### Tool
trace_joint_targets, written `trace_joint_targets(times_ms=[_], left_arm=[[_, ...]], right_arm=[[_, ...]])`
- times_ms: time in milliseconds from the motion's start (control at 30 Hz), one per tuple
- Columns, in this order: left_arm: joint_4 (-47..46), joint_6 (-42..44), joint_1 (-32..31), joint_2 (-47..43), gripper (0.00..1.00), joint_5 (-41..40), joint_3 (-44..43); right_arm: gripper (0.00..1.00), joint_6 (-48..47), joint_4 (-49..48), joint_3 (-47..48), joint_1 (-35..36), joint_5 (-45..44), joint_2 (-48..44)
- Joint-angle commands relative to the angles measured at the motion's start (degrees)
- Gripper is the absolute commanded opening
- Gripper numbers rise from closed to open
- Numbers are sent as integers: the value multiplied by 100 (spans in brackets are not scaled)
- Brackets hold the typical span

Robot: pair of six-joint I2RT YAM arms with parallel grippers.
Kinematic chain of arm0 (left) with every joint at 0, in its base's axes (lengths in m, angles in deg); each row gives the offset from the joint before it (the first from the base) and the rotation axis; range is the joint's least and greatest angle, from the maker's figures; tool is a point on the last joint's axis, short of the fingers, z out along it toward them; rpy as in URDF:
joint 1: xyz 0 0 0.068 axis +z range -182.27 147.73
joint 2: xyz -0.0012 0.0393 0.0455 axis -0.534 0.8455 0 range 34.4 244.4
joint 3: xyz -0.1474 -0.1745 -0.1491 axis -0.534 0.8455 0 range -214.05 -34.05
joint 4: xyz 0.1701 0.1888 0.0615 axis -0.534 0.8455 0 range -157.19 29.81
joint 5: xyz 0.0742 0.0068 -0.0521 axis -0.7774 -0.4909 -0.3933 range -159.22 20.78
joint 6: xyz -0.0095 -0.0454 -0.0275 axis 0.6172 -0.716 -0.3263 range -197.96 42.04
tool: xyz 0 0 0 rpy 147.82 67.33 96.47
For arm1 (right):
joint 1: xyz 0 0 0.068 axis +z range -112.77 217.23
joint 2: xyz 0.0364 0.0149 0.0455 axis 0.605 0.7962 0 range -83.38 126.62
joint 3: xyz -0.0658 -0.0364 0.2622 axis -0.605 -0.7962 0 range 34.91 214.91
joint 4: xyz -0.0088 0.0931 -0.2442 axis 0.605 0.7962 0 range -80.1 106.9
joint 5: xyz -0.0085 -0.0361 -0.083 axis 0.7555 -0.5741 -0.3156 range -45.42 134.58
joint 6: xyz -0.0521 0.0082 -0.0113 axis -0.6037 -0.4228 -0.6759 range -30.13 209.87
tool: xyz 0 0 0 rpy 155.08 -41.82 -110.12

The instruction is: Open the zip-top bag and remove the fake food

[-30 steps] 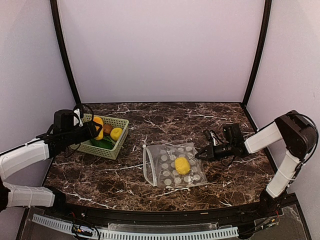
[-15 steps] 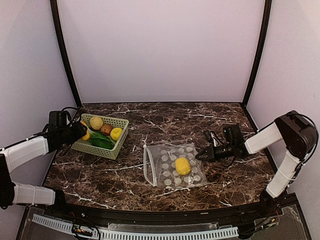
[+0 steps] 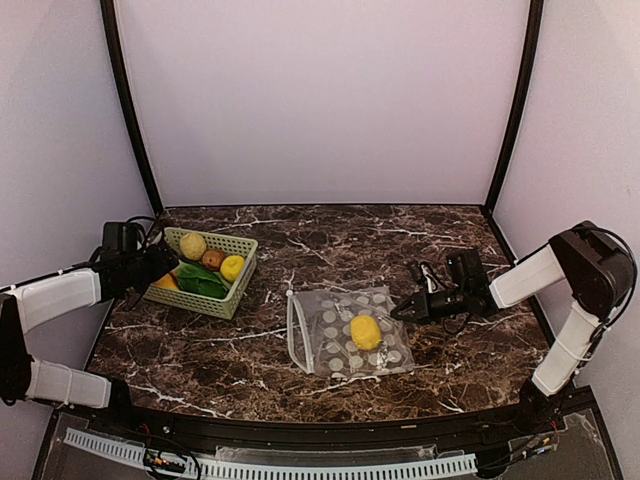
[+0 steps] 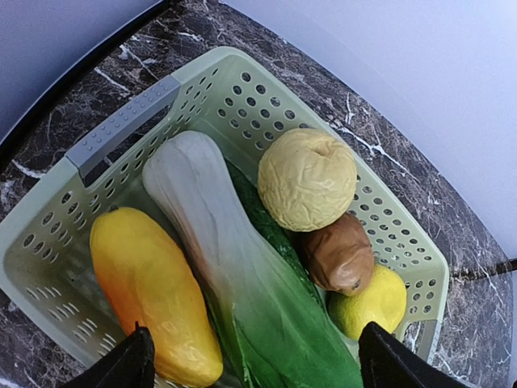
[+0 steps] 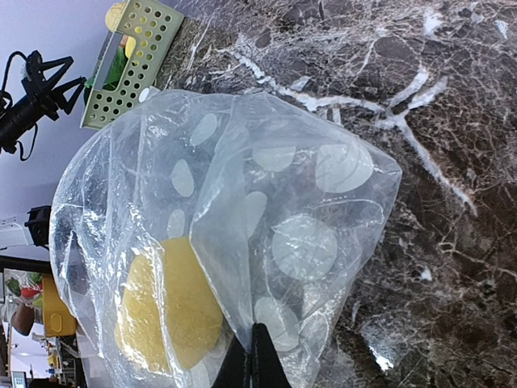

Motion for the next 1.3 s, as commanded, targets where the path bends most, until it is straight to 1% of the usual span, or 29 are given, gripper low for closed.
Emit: trace_joint_targets(times_ms=[0,133,200,267,300,333,367,400,433,600,667,867,1033,1133,1267], left_arm=[[-183,205,40,-291,87,166,50],[-288,489,-27,-539,86,605,107],[-386,672,-252,-643,84,746,177],[-514,882,-591,-675,79,909,242],[-615,1007,-886,-661,76,1002,284],[-664,1064,-1042,-584,74,1042,298],[-719,1176,-1366,-536,71,1101,298],[-747,1223,-1515,-415,70,1114,292],[-827,1281,-1794,-346,66,1163,292],[-1359,1126,-2373,62,54,1449,509],[-1603,1051,-2776,234,50,1502,578],[-2261,847,-3671,1100,44,1417,480],[-2674,696,-4127,2057,40,1549,112],[-3001,594,-4402,2659,36,1735,-132],[-3323,493,-4679,3388,35,1962,-556]], right_arm=[[0,-59,-146,-37,-44,88,21],[0,-64,-138,-38,-35,110,16],[0,-68,-137,-41,-35,107,15],[0,-60,-123,-34,-38,109,-6],[0,-67,-113,-31,-36,106,-23],[0,-72,-95,-26,-33,106,-25],[0,-79,-75,-12,-36,98,-35],[0,-97,-61,-6,-35,99,-46],[0,-103,-40,4,-33,102,-51],[0,-166,93,62,-34,106,-113],[0,-180,109,62,-34,122,-130],[0,-228,127,67,-34,220,-100],[0,-285,192,31,-34,223,-176],[0,-310,197,-5,-23,224,-178],[0,-305,153,-59,-5,238,-159]])
